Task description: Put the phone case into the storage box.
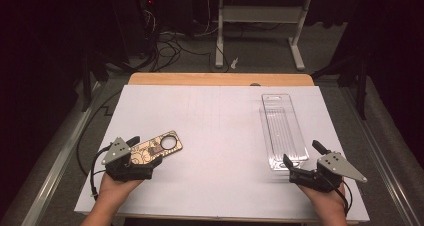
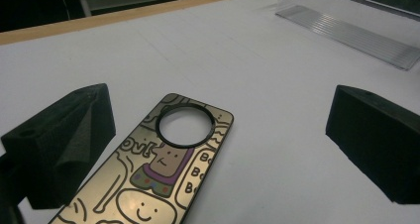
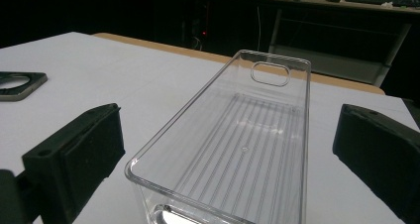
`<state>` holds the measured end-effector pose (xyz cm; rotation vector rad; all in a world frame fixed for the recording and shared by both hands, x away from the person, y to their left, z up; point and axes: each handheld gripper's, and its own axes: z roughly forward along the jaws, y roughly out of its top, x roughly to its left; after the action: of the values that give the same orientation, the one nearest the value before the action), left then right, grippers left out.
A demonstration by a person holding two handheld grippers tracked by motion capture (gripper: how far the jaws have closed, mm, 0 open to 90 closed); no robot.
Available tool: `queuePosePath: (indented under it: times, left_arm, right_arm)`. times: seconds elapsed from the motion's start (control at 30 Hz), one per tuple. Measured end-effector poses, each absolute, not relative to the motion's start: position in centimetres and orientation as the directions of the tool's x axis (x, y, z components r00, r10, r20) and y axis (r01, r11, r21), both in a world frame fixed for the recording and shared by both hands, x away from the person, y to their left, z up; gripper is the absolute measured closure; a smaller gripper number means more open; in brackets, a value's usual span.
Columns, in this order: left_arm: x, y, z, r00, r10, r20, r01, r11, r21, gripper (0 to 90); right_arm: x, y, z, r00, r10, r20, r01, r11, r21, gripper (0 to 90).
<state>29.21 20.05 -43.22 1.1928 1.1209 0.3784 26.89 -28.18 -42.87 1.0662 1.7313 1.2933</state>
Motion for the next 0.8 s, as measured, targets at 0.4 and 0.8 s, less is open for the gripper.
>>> queuePosePath:
  times: [0.4,0.8]
  left_arm:
    - [29.9,21.6,-43.3,0.412,0.763,-0.498,0.306,0.399,0.864,4.9]
    - [30.2,22.8,-43.2,0.382,0.764,-0.520,0.301,0.429,0.852,17.5]
  right_arm:
    - [26.7,-27.9,-42.9,-0.420,0.904,-0.080,0.190,0.173,0.966,0.3]
    - [26.9,-27.7,-43.0,-0.426,0.901,-0.080,0.195,0.178,0.964,0.3]
